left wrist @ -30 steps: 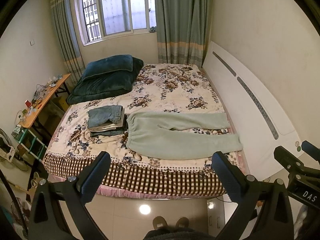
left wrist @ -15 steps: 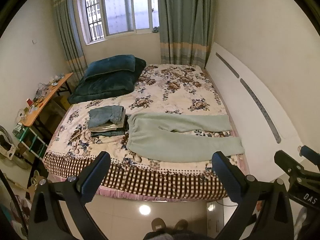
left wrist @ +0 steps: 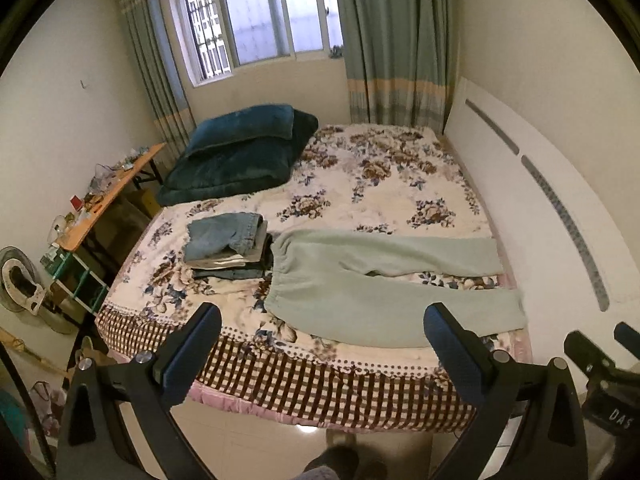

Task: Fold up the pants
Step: 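Lower both grippers to the waistband and leg edges of the green sweatpants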

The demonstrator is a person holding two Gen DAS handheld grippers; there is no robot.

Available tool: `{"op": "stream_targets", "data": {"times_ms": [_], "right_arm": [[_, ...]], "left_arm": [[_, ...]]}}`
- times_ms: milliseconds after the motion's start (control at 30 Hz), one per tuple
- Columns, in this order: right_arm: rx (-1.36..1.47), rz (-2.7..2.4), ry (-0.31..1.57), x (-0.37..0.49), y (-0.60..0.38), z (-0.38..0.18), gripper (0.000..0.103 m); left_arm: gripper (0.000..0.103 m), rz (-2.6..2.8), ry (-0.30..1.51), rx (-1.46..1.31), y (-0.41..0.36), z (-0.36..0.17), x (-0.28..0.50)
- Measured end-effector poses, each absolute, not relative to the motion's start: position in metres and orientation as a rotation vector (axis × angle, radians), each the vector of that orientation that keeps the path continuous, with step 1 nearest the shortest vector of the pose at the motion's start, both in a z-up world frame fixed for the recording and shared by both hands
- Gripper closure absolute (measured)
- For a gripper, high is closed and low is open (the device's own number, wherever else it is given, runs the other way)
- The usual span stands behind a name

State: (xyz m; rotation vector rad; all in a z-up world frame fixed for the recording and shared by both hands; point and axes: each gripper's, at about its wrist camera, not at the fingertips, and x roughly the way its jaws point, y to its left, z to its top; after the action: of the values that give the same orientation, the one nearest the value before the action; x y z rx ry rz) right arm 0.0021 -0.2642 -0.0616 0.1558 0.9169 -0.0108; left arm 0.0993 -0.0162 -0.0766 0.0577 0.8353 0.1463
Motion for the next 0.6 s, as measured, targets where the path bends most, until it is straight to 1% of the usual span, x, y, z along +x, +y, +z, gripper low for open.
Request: {"op": "stream_targets", "data": {"times_ms": [167, 267, 467, 600], "right_arm": [[0.154, -0.033, 0.981, 0.078, -0.263, -0.124, 0.000], [0.166, -0.038, 1.028, 0.130, -0.263, -0.161, 0.000], [0.145, -0.047, 1.150, 0.260, -0.263, -0.233, 0.000], [0.107, -0.041, 1.239, 0.351, -0.264, -0.285, 0.000]], "left_arm": [[0.000, 0.135, 0.889, 0.084, -0.019, -0.122, 0.177], [0.000, 0.111, 0.949, 0.111, -0.019, -0.156, 0.237], [0.000, 0.061, 1.077, 0.157, -0.011, -0.227, 0.358], [0.000, 0.046, 1.124, 0.185, -0.008, -0.274, 0.432]]}}
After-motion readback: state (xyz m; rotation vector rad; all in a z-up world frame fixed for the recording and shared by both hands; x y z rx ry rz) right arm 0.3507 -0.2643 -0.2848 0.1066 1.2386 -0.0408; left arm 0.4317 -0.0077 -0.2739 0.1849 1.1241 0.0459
